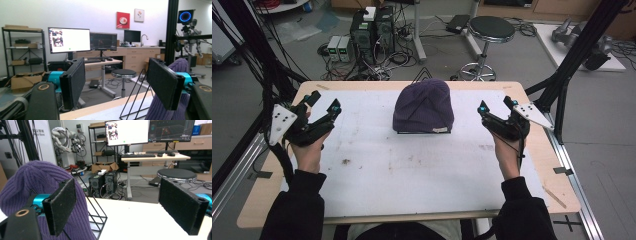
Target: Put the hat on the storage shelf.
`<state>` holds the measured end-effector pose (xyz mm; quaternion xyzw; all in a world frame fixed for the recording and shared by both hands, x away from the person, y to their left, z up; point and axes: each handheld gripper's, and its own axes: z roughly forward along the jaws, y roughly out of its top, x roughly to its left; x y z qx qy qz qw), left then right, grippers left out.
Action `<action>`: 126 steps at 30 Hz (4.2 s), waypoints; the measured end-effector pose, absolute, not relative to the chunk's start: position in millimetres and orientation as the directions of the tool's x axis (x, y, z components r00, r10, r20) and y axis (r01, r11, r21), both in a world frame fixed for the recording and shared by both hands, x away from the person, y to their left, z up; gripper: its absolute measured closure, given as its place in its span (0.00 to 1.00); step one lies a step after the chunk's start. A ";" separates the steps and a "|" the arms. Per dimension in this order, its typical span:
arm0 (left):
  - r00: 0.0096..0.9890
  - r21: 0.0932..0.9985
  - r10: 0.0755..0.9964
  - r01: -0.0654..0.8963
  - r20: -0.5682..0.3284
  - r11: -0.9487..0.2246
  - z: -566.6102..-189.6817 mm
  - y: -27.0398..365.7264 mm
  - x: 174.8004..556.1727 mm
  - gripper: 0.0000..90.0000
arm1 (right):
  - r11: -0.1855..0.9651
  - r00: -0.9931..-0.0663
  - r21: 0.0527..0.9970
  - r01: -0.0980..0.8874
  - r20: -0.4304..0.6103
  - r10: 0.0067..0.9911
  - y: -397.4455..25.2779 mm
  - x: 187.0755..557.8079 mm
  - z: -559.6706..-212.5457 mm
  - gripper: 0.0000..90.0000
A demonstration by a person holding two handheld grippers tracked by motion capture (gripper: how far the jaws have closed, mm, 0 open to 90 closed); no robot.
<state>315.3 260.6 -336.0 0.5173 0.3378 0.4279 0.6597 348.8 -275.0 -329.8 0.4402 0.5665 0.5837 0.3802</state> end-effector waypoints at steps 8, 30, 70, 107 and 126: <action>0.361 0.973 0.932 -0.210 -0.011 0.093 -341.7 286.2 297.6 0.35 | -0.077 -0.314 0.996 0.047 0.088 0.945 -291.3 336.6 -326.3 0.16; 0.309 0.983 0.949 -0.149 -0.052 0.103 -383.1 314.4 267.2 0.34 | 0.015 -0.333 0.997 0.072 0.010 0.943 -310.6 307.9 -324.2 0.17; 0.281 1.000 0.960 0.008 -0.019 0.017 -441.1 324.4 248.3 0.31 | 0.097 -0.265 0.979 0.177 -0.047 0.963 -318.4 295.7 -424.6 0.16; 0.288 1.000 0.957 -0.010 -0.009 0.013 -444.3 320.4 244.9 0.33 | 0.095 -0.286 0.974 0.208 -0.032 0.958 -317.6 297.5 -431.9 0.16; 0.280 0.996 0.959 0.076 0.032 -0.056 -444.2 316.5 248.2 0.27 | 0.120 -0.278 0.965 0.232 -0.052 0.959 -318.2 297.6 -433.4 0.16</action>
